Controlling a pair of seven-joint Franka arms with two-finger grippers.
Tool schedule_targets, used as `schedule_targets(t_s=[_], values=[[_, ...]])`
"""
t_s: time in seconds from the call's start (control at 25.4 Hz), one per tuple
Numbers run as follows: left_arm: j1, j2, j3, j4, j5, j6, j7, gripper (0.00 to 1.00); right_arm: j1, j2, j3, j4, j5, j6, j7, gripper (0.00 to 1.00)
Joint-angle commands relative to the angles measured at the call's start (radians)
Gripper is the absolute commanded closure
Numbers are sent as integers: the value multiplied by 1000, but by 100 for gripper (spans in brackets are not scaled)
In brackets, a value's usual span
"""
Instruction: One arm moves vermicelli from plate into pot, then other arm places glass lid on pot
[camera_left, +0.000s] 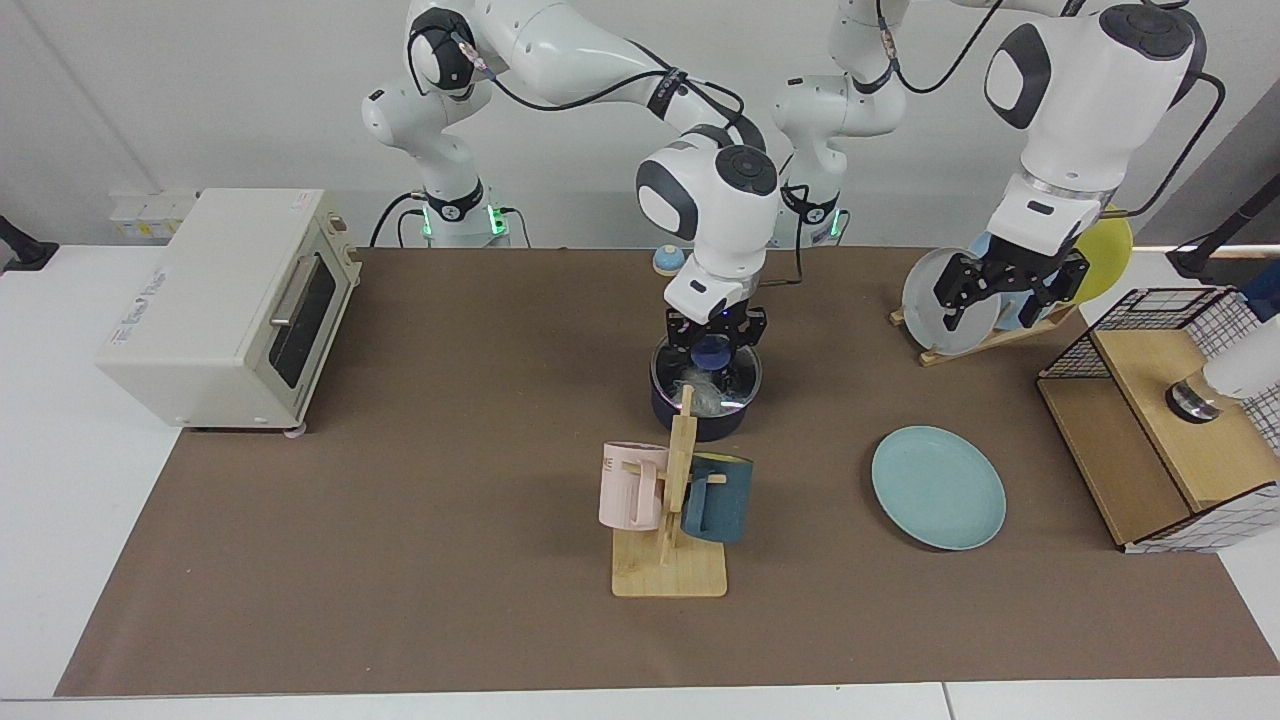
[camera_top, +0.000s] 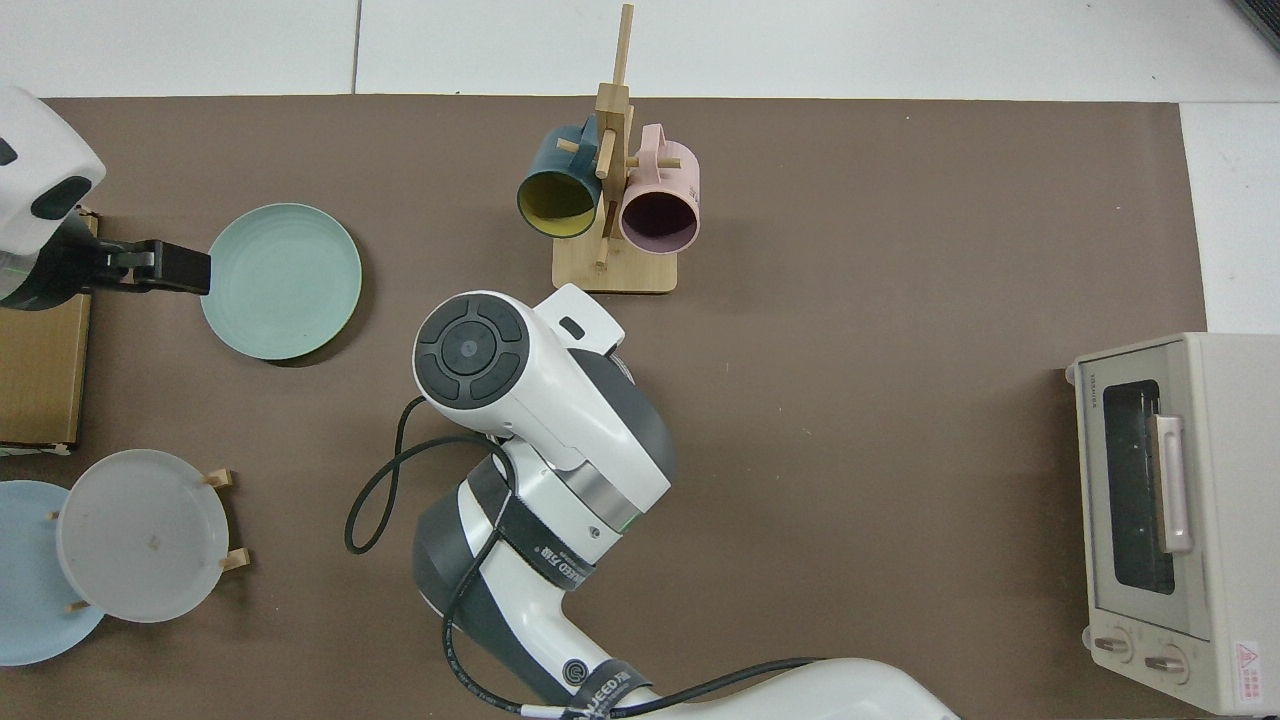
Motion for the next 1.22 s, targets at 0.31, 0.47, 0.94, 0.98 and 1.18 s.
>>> schedule_targets(t_s=[0.31, 0.47, 0.94, 0.98, 1.18], values=[[-15, -16, 12, -5, 3, -19, -2, 0, -10, -69, 5, -105, 32, 48, -22, 100], [-13, -16, 12, -5, 2, -17, -2, 0, -10, -69, 5, -105, 32, 51, -23, 100], [-13, -16, 12, -5, 3, -17, -2, 0, -10, -67, 5, -106, 30, 74, -28, 100], [-15, -16, 12, -5, 2, -17, -2, 0, -10, -67, 3, -106, 29, 72, -28, 100], [-13, -16, 12, -5, 3, -17, -2, 0, -10, -75, 3, -131, 24, 92, -30, 100]])
